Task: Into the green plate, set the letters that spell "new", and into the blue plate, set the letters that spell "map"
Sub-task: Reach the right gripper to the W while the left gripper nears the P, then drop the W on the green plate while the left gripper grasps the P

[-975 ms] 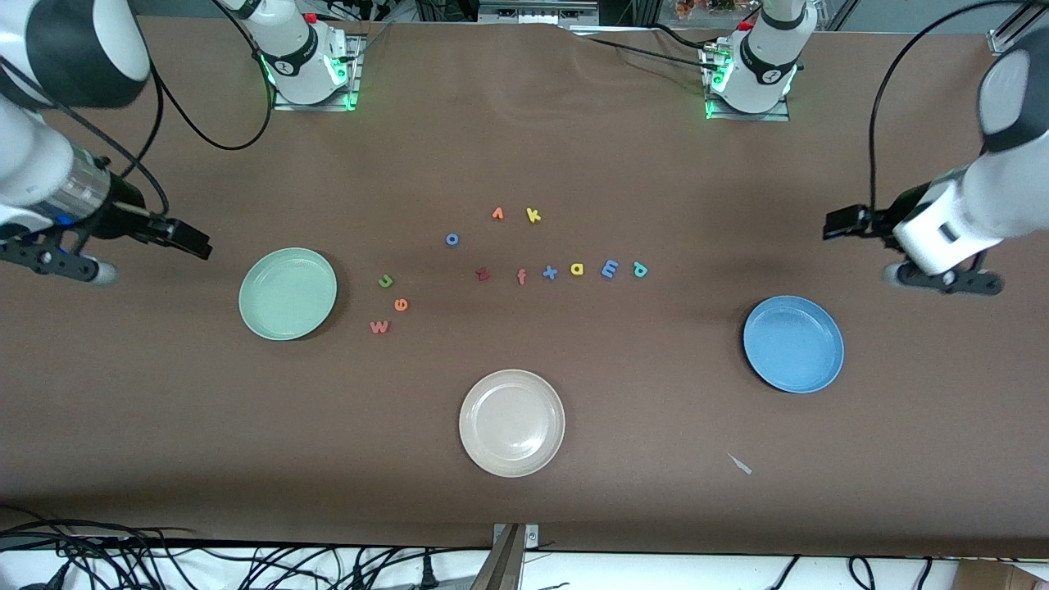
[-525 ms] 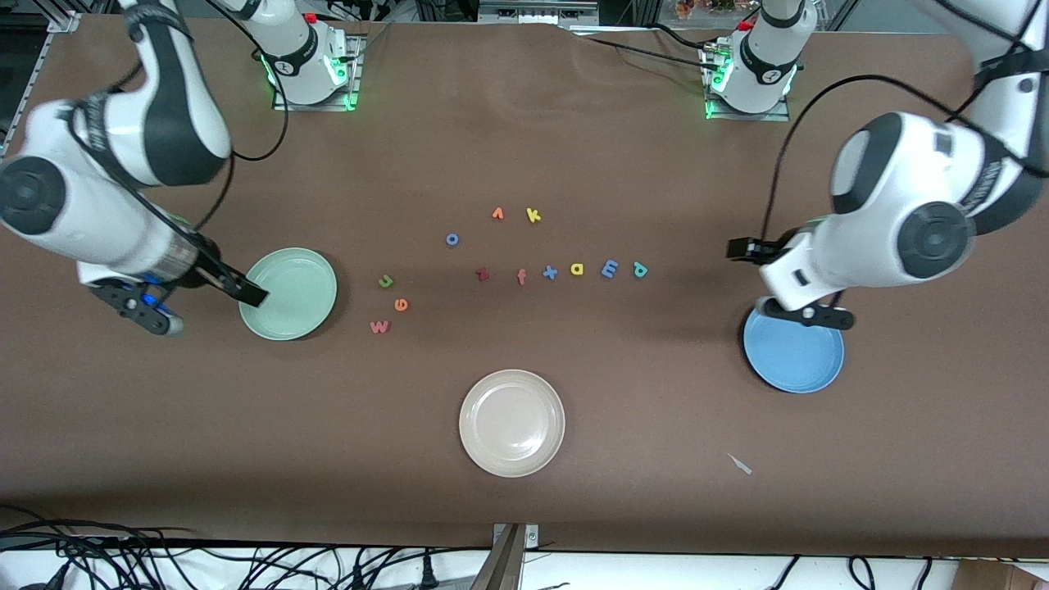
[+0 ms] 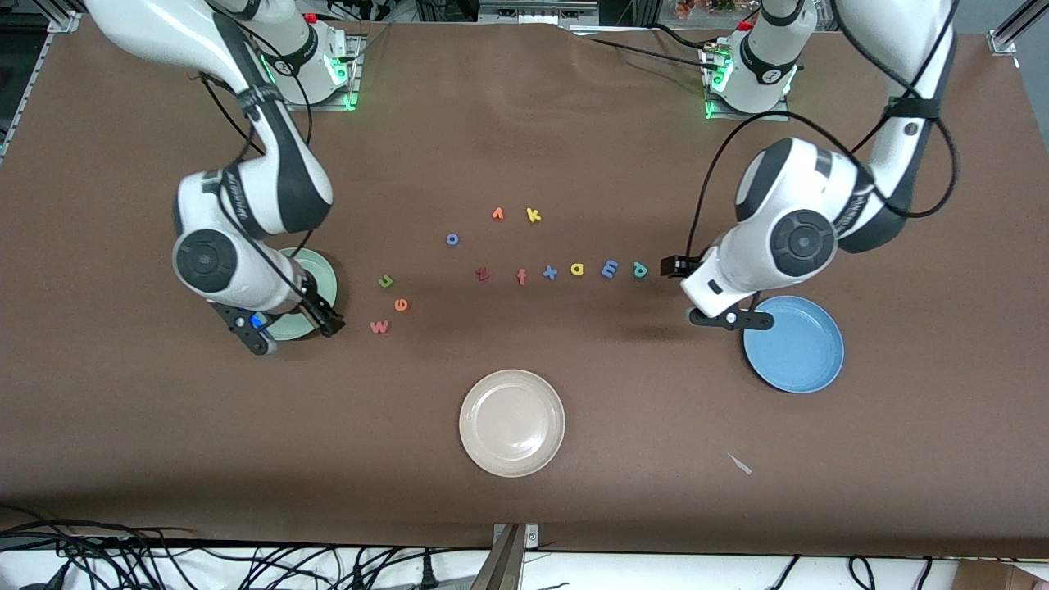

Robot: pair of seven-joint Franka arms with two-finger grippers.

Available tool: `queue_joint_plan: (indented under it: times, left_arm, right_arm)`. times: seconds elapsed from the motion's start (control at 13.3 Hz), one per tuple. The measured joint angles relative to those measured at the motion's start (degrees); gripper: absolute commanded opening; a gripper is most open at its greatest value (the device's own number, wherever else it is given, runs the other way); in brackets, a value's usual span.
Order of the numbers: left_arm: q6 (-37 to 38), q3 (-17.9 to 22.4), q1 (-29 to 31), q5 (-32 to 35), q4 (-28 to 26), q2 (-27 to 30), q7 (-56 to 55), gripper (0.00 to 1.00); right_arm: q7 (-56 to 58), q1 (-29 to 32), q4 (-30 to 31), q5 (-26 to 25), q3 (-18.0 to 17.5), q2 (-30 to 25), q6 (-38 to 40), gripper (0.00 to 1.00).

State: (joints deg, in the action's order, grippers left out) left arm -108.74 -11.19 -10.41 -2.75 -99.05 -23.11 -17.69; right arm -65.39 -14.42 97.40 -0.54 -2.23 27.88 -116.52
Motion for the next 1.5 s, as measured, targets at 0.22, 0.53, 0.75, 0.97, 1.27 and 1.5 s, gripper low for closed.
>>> queue_joint_plan:
  times: [0.22,0.53,0.75,0.97,1.27,1.5]
  left_arm:
    - [-8.52,-0.05,-2.15,0.00,-6.01,-0.12,-3.44,1.00]
    - [-22.26,-0.08,-4.63,0.00,-15.79,-0.27,-7.50,1.00]
    - [-30.42,-0.07,-5.43,0.00,-21.28,-0.41,-8.95,1.00]
    - [-34.63,-0.04,-6.37,0.00,-23.76,-1.32,-10.64,0.98]
    - [-36.11,-0.02,-8.19,0.22,-24.01,-3.70,-12.32,0.85]
    - [-36.12,0.13,-8.21,2.03,-24.01,-4.48,-12.33,0.76]
  right_arm:
    - [-9.97,-1.69,0.03,-0.03,0.00,3.01,-5.76,0.96]
    - [-18.50,-2.32,2.00,-0.05,0.01,4.73,-11.96,0.88]
    - [-21.64,-2.89,3.77,-0.05,0.01,6.17,-17.11,0.77]
    - [-22.43,-3.36,3.90,-0.05,0.01,8.50,-19.76,0.73]
    - [-22.61,-3.44,3.97,-0.04,0.01,10.10,-21.31,0.55]
    - [-22.72,-3.55,4.17,-0.03,0.01,10.20,-21.53,0.39]
